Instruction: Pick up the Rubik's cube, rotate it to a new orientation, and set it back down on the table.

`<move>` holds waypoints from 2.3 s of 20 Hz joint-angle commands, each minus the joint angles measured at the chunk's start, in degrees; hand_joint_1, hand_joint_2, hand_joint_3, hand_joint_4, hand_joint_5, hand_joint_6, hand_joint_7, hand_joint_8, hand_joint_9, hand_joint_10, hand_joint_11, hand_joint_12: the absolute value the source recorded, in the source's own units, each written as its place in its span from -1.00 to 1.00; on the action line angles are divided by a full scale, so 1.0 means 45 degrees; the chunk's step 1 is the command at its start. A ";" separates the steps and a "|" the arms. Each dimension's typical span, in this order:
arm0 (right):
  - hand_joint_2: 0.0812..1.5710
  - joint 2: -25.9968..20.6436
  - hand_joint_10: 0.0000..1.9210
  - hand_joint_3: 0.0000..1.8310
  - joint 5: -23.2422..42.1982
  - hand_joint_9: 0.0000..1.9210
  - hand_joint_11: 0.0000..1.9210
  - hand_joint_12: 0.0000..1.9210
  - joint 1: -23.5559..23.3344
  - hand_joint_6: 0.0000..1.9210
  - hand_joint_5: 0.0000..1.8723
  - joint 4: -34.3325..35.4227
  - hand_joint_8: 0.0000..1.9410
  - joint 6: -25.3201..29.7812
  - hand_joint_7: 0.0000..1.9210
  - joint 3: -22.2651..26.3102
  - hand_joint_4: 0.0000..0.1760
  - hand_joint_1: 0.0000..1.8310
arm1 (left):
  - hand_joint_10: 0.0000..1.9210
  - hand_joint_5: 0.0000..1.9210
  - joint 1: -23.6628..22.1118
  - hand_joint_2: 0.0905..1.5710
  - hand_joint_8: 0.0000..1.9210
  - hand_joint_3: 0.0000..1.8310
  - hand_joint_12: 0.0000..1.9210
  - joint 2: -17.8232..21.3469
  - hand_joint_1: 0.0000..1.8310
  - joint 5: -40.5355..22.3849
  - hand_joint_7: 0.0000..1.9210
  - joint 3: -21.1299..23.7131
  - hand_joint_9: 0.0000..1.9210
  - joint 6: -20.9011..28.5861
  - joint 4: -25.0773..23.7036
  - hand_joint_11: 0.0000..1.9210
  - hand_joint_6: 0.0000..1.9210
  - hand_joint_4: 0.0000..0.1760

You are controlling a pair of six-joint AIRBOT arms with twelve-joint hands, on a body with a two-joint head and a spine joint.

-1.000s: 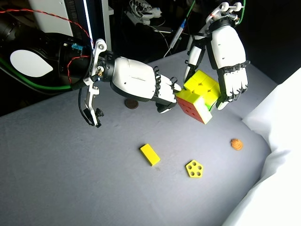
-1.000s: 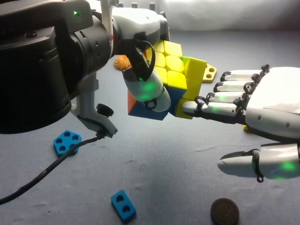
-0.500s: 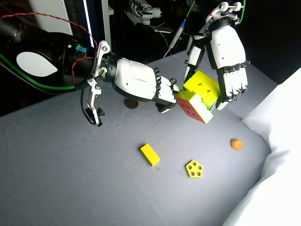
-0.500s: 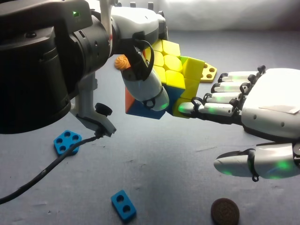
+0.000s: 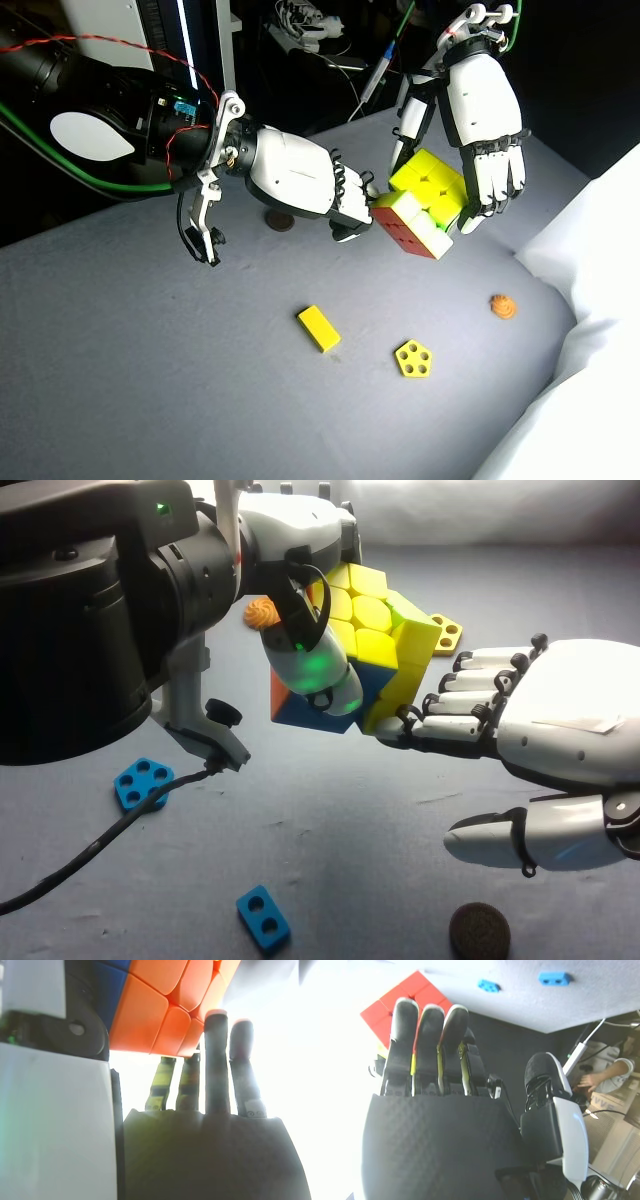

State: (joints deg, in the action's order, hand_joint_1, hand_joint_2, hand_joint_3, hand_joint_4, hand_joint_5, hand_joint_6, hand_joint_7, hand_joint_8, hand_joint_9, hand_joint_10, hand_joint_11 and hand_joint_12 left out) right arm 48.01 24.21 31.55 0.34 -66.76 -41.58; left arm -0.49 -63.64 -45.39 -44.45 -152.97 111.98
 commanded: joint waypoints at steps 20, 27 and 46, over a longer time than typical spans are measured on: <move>0.61 0.0229 1.00 -1.00 0.1140 -0.82 -0.88 1.00 -0.0459 -0.99 -0.82 0.2281 0.65 -0.1050 -0.78 -0.0183 -1.00 -1.00 | 0.99 -0.48 -0.0338 0.82 0.98 -1.00 1.00 0.0107 0.10 0.0483 -0.58 0.0070 -0.84 0.0338 -0.0816 -0.95 0.79 -1.00; 0.61 0.0560 1.00 -1.00 0.1123 -0.84 -0.89 1.00 -0.0550 -0.99 -0.84 0.3247 0.71 -0.1972 -0.81 -0.0287 -1.00 -1.00 | 0.94 -0.51 -0.0347 0.82 0.98 -1.00 1.00 0.0108 0.09 0.0482 -0.56 0.0084 -0.80 0.0417 -0.0816 -0.91 0.80 -0.95; 0.60 0.1097 1.00 -1.00 0.1285 -0.85 -0.88 1.00 -0.0900 -1.00 -0.83 0.5603 0.67 -0.4165 -0.80 -0.0380 -1.00 -1.00 | 1.00 -0.49 -0.0344 0.82 0.99 -1.00 1.00 0.0109 0.10 0.0398 -0.56 0.0143 -0.80 0.0481 -0.0817 -0.90 0.77 -1.00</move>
State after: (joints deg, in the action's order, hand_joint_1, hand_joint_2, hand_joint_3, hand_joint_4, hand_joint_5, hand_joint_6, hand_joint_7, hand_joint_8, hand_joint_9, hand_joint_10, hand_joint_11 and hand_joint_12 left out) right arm 53.25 22.02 28.69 25.50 -85.41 -42.87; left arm -0.97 -63.35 -46.35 -44.45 -151.76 110.98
